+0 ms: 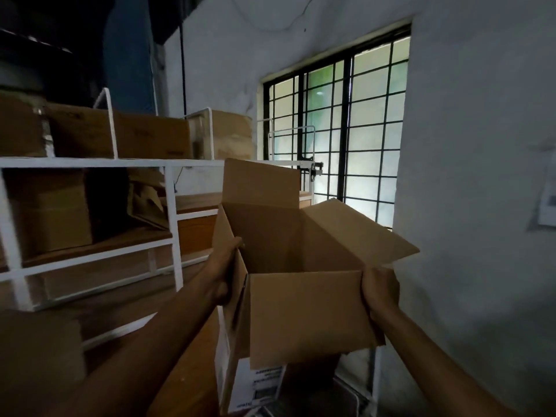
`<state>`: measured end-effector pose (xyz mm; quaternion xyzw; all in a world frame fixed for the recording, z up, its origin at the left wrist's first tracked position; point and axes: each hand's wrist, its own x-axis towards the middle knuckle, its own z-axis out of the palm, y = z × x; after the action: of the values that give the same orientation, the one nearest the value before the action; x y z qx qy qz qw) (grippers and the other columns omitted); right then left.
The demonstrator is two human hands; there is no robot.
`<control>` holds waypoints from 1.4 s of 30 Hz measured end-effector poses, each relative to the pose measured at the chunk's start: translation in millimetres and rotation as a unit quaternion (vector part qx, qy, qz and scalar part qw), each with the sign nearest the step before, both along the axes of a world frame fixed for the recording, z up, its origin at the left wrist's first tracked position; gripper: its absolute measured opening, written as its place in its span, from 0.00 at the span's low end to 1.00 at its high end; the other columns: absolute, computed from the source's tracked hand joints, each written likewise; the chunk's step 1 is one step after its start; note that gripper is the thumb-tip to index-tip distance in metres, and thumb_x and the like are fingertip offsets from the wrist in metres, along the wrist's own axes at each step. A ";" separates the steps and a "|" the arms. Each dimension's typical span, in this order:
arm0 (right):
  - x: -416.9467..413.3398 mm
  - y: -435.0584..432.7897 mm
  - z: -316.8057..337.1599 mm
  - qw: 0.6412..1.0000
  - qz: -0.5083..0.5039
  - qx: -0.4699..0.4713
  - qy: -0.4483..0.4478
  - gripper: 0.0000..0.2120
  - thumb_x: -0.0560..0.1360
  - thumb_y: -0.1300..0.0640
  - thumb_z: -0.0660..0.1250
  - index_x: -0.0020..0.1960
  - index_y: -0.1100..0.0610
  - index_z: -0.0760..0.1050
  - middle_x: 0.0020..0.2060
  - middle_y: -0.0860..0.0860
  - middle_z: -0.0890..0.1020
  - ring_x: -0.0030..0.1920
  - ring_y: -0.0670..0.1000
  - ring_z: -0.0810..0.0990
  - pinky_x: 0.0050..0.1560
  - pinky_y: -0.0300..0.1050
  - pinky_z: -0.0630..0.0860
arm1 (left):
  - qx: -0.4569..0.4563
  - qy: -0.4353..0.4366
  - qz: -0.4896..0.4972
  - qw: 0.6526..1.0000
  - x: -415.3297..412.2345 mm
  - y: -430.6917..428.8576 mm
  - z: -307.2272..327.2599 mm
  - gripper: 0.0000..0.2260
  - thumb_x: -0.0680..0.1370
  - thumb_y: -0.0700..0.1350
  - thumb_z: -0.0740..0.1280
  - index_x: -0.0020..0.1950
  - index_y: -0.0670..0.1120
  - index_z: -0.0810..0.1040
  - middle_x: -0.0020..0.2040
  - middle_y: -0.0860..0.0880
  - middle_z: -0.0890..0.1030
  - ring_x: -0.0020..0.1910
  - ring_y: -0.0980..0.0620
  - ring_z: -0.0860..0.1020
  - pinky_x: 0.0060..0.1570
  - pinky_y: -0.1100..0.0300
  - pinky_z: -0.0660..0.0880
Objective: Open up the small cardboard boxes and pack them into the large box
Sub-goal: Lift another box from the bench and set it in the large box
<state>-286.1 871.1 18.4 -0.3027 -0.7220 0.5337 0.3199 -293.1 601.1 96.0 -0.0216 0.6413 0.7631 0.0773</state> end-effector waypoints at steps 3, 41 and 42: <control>41.4 -28.7 -4.0 1.000 -0.018 0.005 -0.002 0.20 0.82 0.51 0.57 0.56 0.67 0.78 0.56 0.63 0.80 0.57 0.65 0.77 0.61 0.59 0.72 | 0.004 -0.012 -0.019 1.000 25.0 -25.0 -0.2 0.13 0.75 0.53 0.66 0.54 0.46 0.75 0.55 0.41 0.76 0.55 0.39 0.75 0.64 0.43 0.69; 290.1 -370.5 167.0 0.974 -0.001 0.055 0.222 0.15 0.75 0.53 0.61 0.44 0.63 0.79 0.44 0.61 0.82 0.46 0.61 0.80 0.46 0.52 0.73 | 0.090 0.167 0.014 0.982 280.1 -367.7 124.5 0.12 0.75 0.48 0.64 0.54 0.43 0.76 0.42 0.44 0.80 0.33 0.47 0.82 0.29 0.58 0.78; 291.8 -371.2 171.6 0.972 0.004 0.050 0.228 0.14 0.75 0.53 0.61 0.43 0.62 0.79 0.43 0.61 0.81 0.46 0.60 0.79 0.44 0.50 0.72 | 0.090 0.177 0.011 0.980 283.2 -369.9 128.0 0.15 0.74 0.48 0.65 0.57 0.42 0.76 0.47 0.43 0.80 0.38 0.45 0.83 0.33 0.56 0.79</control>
<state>5.7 499.9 190.0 -0.1535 -0.6570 0.5528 0.4891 -10.0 231.2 224.1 0.1139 0.5728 0.8105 -0.0446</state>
